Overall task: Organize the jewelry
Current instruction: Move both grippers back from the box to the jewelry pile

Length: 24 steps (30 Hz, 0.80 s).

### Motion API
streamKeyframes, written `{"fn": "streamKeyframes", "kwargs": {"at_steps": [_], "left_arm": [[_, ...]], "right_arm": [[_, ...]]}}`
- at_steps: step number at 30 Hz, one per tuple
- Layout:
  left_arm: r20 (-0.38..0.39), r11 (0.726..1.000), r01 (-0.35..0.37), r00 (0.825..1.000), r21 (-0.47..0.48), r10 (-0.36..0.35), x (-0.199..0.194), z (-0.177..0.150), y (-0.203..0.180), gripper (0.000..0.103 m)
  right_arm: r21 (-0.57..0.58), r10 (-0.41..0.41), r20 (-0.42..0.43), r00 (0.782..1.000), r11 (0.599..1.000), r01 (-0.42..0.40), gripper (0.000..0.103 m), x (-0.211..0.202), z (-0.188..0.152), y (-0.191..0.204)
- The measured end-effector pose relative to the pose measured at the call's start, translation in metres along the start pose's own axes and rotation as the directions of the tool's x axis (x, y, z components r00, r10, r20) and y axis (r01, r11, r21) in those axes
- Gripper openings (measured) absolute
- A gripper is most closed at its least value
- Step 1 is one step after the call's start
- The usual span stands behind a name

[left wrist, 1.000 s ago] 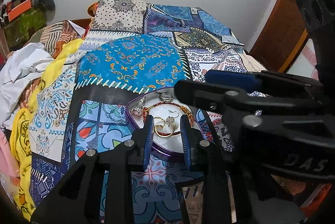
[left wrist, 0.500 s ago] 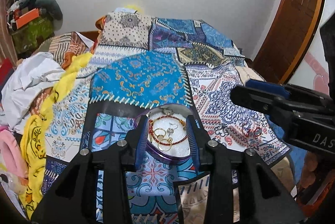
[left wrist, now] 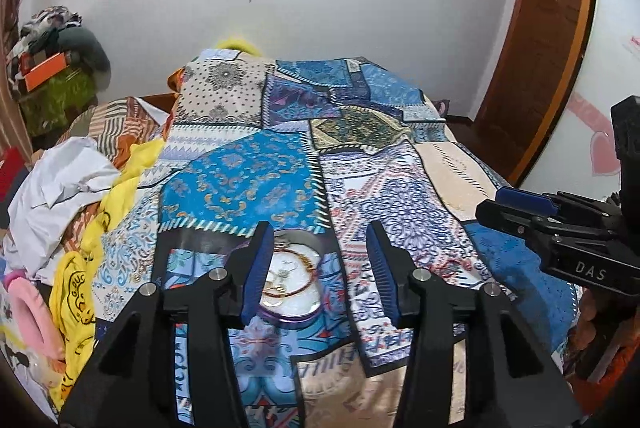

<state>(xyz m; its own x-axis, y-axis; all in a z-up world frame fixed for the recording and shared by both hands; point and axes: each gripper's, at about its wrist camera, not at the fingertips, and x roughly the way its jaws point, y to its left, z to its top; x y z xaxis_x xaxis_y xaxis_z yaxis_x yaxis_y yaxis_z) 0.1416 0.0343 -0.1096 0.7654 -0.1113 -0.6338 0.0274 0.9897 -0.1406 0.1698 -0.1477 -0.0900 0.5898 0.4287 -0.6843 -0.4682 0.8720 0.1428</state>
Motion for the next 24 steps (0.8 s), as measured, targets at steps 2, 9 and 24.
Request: {"fn": "streamKeyframes", "kwargs": {"at_steps": [2,9,24], "left_arm": [[-0.009,1.000,0.010,1.000,0.010,-0.010,0.003,0.000,-0.009,0.048],[-0.065,0.997,0.054,0.997,0.053,-0.050,0.025,-0.005,-0.041,0.049],[-0.252,0.987,0.121,0.963,0.104,-0.092,0.092,-0.036,-0.082,0.049]], "right_arm": [[0.012,-0.019,-0.002,1.000,1.000,0.019,0.041,-0.004,-0.003,-0.011],[0.036,-0.059,-0.043,0.997,0.998,0.061,0.041,-0.008,-0.023,-0.042],[0.076,-0.046,-0.171,0.984,0.995,0.060,0.041,0.017,-0.057,-0.076]]}}
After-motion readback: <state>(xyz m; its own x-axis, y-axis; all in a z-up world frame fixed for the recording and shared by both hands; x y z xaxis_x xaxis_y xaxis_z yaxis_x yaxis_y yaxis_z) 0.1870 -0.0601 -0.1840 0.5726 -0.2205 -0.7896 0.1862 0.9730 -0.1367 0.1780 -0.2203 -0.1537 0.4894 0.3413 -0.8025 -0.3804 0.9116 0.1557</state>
